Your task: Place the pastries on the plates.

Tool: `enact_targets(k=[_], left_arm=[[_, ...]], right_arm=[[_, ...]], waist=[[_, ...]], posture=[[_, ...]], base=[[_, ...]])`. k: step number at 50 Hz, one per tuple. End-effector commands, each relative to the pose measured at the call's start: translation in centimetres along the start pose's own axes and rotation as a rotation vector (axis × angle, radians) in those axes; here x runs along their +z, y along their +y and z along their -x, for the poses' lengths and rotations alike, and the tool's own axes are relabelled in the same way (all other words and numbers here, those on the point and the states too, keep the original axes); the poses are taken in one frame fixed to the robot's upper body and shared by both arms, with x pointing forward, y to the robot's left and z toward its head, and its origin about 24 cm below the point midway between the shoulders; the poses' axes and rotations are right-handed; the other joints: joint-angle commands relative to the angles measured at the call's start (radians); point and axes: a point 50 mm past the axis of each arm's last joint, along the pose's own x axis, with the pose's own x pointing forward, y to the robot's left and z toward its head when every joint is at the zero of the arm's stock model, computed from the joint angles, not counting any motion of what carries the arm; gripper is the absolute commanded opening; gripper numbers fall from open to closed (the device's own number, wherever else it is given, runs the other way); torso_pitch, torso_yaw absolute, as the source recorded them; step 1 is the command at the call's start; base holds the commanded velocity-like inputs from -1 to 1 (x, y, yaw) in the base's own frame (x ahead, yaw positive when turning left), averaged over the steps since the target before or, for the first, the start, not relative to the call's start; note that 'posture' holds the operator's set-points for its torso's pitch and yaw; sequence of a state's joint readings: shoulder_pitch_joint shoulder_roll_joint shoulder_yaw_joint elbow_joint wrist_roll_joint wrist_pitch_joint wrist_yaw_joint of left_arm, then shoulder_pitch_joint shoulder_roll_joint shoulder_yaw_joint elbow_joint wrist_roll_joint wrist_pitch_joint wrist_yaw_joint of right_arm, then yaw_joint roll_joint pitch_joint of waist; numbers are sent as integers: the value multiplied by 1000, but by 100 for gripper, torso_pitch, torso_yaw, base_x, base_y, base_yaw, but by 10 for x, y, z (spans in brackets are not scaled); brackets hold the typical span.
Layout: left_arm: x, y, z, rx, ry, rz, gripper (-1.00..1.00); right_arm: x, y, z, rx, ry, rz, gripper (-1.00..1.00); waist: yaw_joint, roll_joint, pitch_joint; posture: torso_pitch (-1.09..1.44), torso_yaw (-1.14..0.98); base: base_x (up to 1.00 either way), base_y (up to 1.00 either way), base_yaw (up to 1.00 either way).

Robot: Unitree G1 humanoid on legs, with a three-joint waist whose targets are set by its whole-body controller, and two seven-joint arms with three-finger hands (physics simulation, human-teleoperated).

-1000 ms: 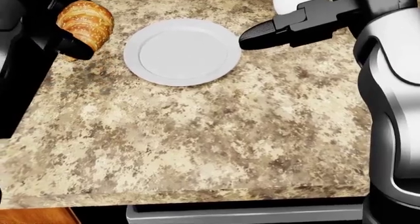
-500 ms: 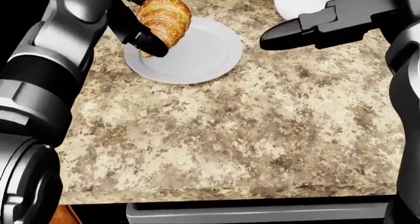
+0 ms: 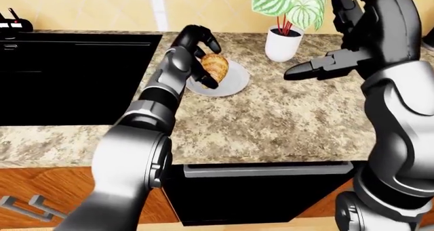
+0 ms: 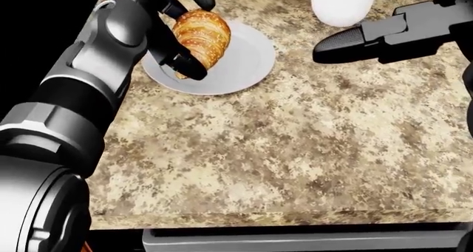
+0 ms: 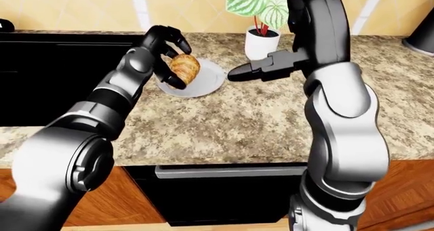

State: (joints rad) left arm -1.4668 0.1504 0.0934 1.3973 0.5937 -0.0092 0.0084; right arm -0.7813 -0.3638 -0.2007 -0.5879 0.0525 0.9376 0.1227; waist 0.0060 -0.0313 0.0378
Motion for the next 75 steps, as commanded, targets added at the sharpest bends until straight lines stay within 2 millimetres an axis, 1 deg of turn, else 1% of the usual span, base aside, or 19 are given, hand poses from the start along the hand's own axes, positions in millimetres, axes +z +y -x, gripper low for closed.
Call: enact_targets(k=[1, 3, 4, 6, 10, 12, 13, 15, 16, 20, 31, 42, 47, 59, 64, 65, 68, 71, 75], left_arm=[[27, 19, -1, 73, -103, -6, -98], [27, 17, -1, 71, -104, -12, -89], [28, 16, -1, 69, -107, -10, -74], [28, 16, -1, 69, -106, -10, -57], [26, 14, -1, 67, -105, -9, -33], [26, 12, 0, 65, -106, -13, -5], [26, 12, 0, 69, -107, -12, -1], [25, 12, 0, 73, -106, -15, 21], [25, 12, 0, 74, -110, -18, 59], [25, 11, 0, 72, -111, -25, 100], [27, 18, 0, 86, -114, -13, 100], [44, 57, 3, 108, -185, 142, 100], [46, 74, 5, 117, -193, 143, 100], [34, 109, 16, 168, -239, 193, 100], [37, 125, 31, 195, -275, 219, 100], [34, 126, 37, 210, -269, 194, 100], [34, 131, 57, 230, -281, 205, 100], [32, 141, 75, 261, -276, 194, 100], [28, 144, 98, 283, -268, 207, 100]], right_arm=[[14, -4, 1, -21, -72, 11, 100], [13, -5, 2, -26, -70, 14, 100], [13, -5, 3, -25, -70, 13, 100], [13, -5, 3, -25, -69, 14, 100], [13, -5, 3, -26, -69, 15, 100], [14, -5, 3, -26, -69, 17, 100], [13, -6, 3, -28, -68, 16, 100], [13, -5, 4, -27, -68, 15, 100], [13, -5, 3, -27, -68, 15, 100], [14, -6, 4, -29, -69, 16, 100], [14, -4, 1, -23, -71, 14, 100], [10, 0, 1, -16, -66, 13, 100], [8, 3, -2, -15, -65, 9, 100], [7, 5, -9, -38, -67, 3, 100], [7, 8, -12, -49, -56, 0, 100], [6, 8, -13, -56, -47, -20, 100], [4, 14, -17, -38, -46, -14, 100], [6, 15, -20, -40, -52, -17, 100], [-1, 16, -17, -35, -44, -11, 100]], waist=[[0, -2, -32], [0, -3, -32], [0, -3, -32], [0, -3, -32], [0, -3, -32], [-1, -3, -32], [-1, -3, -32], [0, -3, -32], [0, -3, -33], [-1, -3, -33], [-1, -2, -33], [-1, 1, -30], [-1, 5, -29], [-2, 13, -27], [-5, 17, -25], [-5, 19, -23], [-1, 31, -40], [-1, 37, -43], [-3, 39, -33]], posture=[[0, 0], [0, 0], [0, 0], [0, 0], [0, 0], [0, 0], [0, 0], [0, 0], [0, 0], [0, 0], [0, 0], [0, 0], [0, 0], [0, 0], [0, 0], [0, 0], [0, 0], [0, 0], [0, 0]], base=[[0, 0, 0], [0, 0, 0], [0, 0, 0], [0, 0, 0], [0, 0, 0], [0, 0, 0], [0, 0, 0], [0, 0, 0], [0, 0, 0], [0, 0, 0], [0, 0, 0], [0, 0, 0], [0, 0, 0], [0, 0, 0], [0, 0, 0], [0, 0, 0], [-17, 0, 0], [-21, 0, 0], [-21, 0, 0]])
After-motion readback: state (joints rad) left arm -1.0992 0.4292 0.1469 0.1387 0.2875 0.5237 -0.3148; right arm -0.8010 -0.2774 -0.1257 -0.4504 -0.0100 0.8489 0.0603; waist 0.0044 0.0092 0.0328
